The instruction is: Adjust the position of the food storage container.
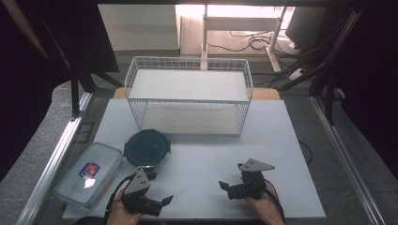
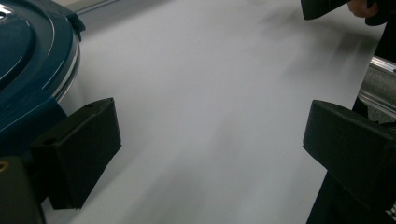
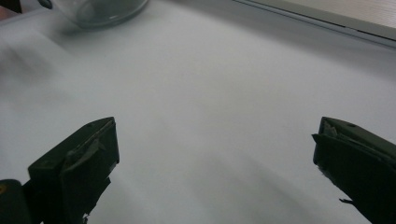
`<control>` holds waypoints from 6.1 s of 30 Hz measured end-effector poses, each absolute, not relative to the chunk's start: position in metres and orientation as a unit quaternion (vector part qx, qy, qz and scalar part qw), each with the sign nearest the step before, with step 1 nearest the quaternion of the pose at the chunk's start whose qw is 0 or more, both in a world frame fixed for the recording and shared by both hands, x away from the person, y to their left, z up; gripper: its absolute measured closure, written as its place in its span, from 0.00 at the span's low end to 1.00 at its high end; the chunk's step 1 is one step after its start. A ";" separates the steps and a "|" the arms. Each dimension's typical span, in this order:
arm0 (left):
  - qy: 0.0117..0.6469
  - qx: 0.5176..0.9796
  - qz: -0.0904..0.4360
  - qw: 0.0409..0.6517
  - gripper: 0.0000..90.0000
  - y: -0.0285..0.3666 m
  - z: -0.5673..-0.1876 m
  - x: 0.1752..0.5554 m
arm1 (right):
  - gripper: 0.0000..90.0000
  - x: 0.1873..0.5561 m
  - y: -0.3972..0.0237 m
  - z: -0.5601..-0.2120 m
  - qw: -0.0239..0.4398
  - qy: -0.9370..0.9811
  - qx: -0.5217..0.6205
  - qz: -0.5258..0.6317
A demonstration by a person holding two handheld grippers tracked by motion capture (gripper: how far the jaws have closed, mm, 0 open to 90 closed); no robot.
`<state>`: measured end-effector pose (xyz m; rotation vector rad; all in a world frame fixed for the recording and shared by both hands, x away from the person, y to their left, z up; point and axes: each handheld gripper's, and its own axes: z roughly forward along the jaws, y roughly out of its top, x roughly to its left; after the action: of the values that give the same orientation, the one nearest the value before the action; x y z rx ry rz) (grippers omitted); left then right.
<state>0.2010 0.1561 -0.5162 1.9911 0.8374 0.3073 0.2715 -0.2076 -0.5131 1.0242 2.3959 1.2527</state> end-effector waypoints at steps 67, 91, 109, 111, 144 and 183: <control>0.576 0.740 0.218 0.270 1.00 0.253 -0.473 0.300 | 0.00 0.271 -0.204 -0.513 0.145 0.837 0.346 0.397; 0.567 0.756 0.207 0.253 1.00 0.219 -0.479 0.309 | 0.00 0.271 -0.202 -0.514 0.140 0.844 0.337 0.394; 0.510 0.773 0.130 0.354 1.00 0.178 -0.486 0.308 | 0.01 0.272 -0.204 -0.513 0.141 0.842 0.337 0.397; 0.505 0.775 0.128 0.358 1.00 0.177 -0.487 0.309 | 0.01 0.272 -0.204 -0.513 0.141 0.841 0.337 0.398; 0.480 0.782 0.072 0.392 1.00 0.163 -0.500 0.318 | 0.01 0.272 -0.206 -0.511 0.130 0.837 0.343 0.407; 0.366 0.823 0.031 0.433 1.00 0.040 -0.502 0.308 | 0.94 0.290 -0.188 -0.463 0.119 0.849 0.327 0.399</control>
<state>0.3079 0.0395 -0.5018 2.0518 0.9115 0.0761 0.2904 -0.1882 -0.4632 0.9551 2.4810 1.1662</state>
